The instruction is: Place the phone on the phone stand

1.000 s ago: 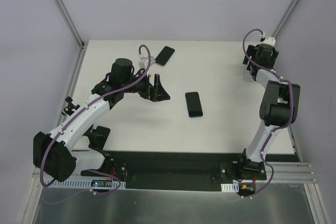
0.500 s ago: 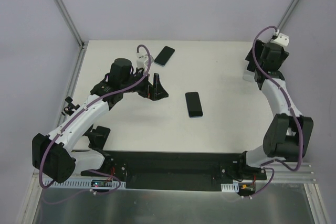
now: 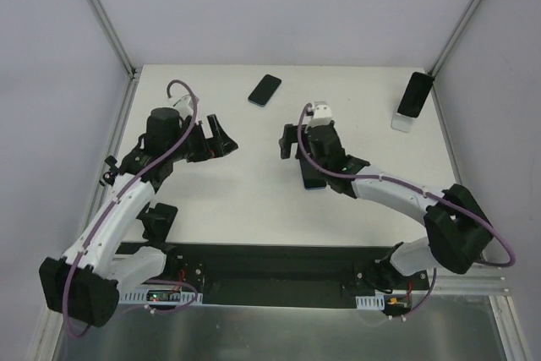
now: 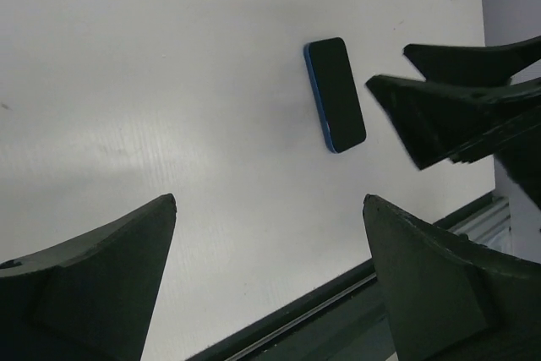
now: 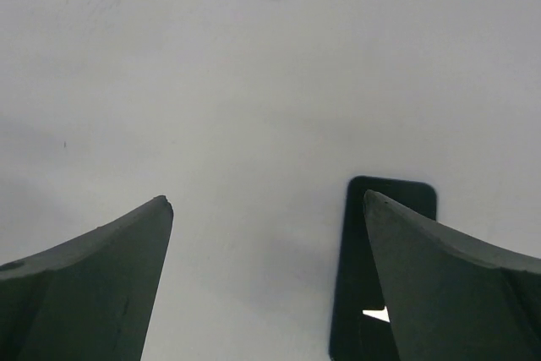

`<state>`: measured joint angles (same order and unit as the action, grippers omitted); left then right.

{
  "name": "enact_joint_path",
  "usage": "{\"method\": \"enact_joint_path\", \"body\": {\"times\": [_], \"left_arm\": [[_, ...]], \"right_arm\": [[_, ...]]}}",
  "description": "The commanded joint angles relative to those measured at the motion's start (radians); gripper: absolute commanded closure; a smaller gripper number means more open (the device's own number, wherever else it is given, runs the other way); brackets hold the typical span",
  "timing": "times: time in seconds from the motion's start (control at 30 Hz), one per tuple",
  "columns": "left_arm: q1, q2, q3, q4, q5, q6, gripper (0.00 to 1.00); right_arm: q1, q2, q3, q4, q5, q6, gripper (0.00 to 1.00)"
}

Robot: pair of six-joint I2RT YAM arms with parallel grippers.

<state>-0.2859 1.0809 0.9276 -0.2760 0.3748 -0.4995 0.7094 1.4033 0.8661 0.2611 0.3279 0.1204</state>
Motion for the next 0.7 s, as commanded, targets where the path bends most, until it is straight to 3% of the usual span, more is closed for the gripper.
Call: {"method": "enact_joint_path", "body": {"times": [0.0, 0.2, 0.33, 0.47, 0.67], "left_arm": [[0.005, -0.203, 0.013, -0.187, -0.175, -0.044, 0.09], [0.013, -0.320, 0.105, -0.547, -0.488, -0.083, 0.03], [0.017, -0.306, 0.135, -0.757, -0.563, -0.209, 0.03], [0.017, -0.314, 0.133, -1.026, -0.688, -0.503, 0.01], [0.017, -0.467, 0.063, -1.144, -0.714, -0.791, 0.03]], "right_arm": [[0.126, 0.084, -0.023, 0.220, 0.027, -0.100, 0.04], [0.162, 0.105, -0.024, 0.302, -0.056, -0.218, 0.04], [0.162, 0.088, -0.065, 0.331, -0.063, -0.229, 0.04], [0.162, 0.082, -0.075, 0.333, -0.059, -0.231, 0.04], [0.157, 0.079, -0.085, 0.351, -0.066, -0.222, 0.04]]}}
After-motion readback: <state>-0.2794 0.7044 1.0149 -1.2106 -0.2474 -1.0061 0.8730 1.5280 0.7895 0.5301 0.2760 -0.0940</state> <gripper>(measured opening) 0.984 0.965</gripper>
